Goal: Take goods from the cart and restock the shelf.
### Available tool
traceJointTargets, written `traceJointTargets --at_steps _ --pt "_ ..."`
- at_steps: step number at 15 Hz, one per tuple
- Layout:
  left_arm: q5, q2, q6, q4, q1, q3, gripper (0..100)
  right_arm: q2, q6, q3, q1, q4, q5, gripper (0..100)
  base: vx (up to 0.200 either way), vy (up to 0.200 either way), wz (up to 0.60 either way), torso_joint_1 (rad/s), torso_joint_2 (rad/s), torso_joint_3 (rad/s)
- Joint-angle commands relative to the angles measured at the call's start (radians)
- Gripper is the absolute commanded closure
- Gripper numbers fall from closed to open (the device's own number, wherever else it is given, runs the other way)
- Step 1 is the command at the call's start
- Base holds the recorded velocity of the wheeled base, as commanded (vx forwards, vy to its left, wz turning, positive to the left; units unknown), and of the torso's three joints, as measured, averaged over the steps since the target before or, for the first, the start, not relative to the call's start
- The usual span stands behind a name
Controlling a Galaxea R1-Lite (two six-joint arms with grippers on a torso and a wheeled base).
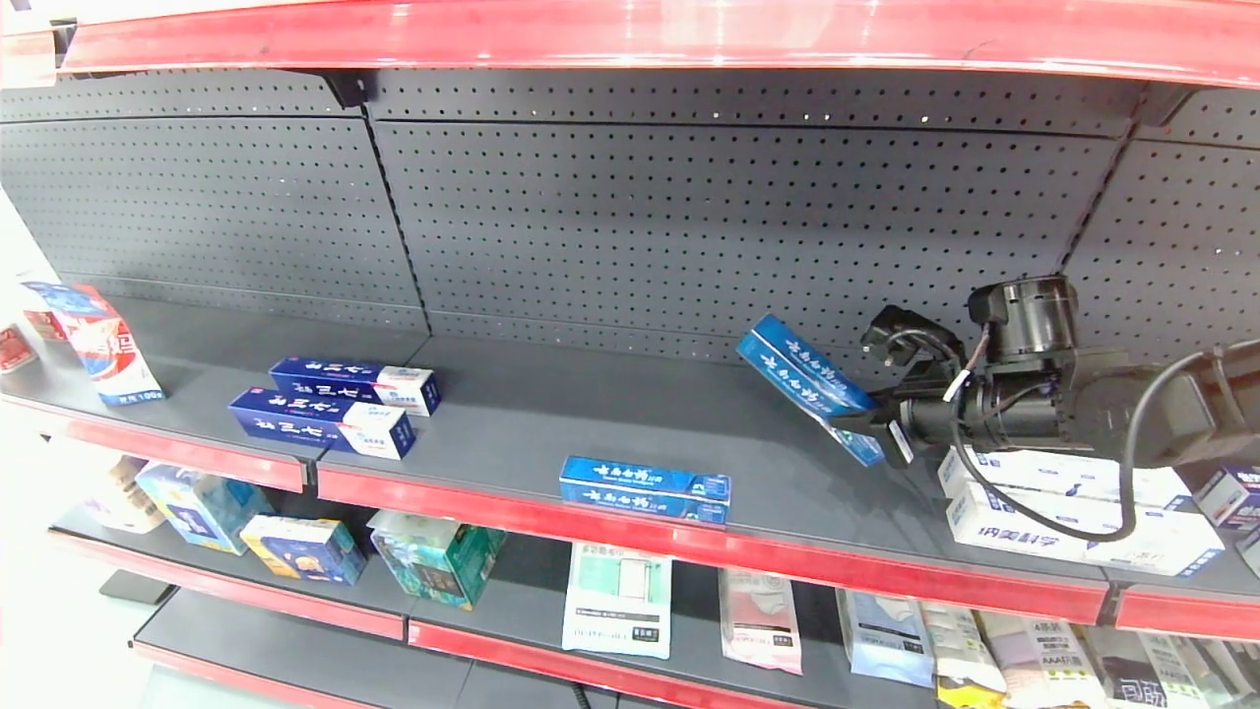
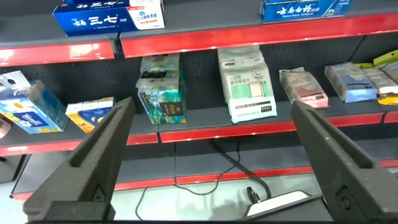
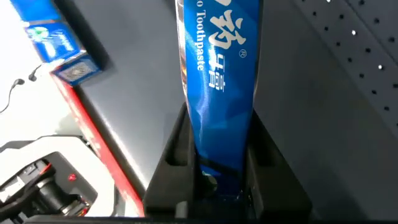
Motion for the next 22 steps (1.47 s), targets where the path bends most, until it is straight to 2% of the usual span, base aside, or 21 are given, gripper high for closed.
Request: traceJointTargets --at_steps 1,10,15,22 --pt "0.0 0.002 0.001 -0.001 0.0 0.0 0 0.054 0.0 -0.056 0.001 0.0 0.003 100 0.0 0.0 0.0 0.0 0.0 0.0" --pt "-0.007 0.002 0.005 -0.001 -0.001 0.001 0 0.117 0.035 -0.146 0.085 0.023 -0.001 100 0.0 0.0 0.0 0.0 0.0 0.0" --pt "-0.009 0.002 0.005 -0.001 -0.001 0.001 0 0.123 0.035 -0.206 0.13 0.12 -0.023 100 0.0 0.0 0.0 0.0 0.0 0.0" --pt "-0.023 0.002 0.004 -0.002 -0.001 0.001 0 0.203 0.029 -0.29 0.174 0.124 -0.053 100 0.0 0.0 0.0 0.0 0.0 0.0"
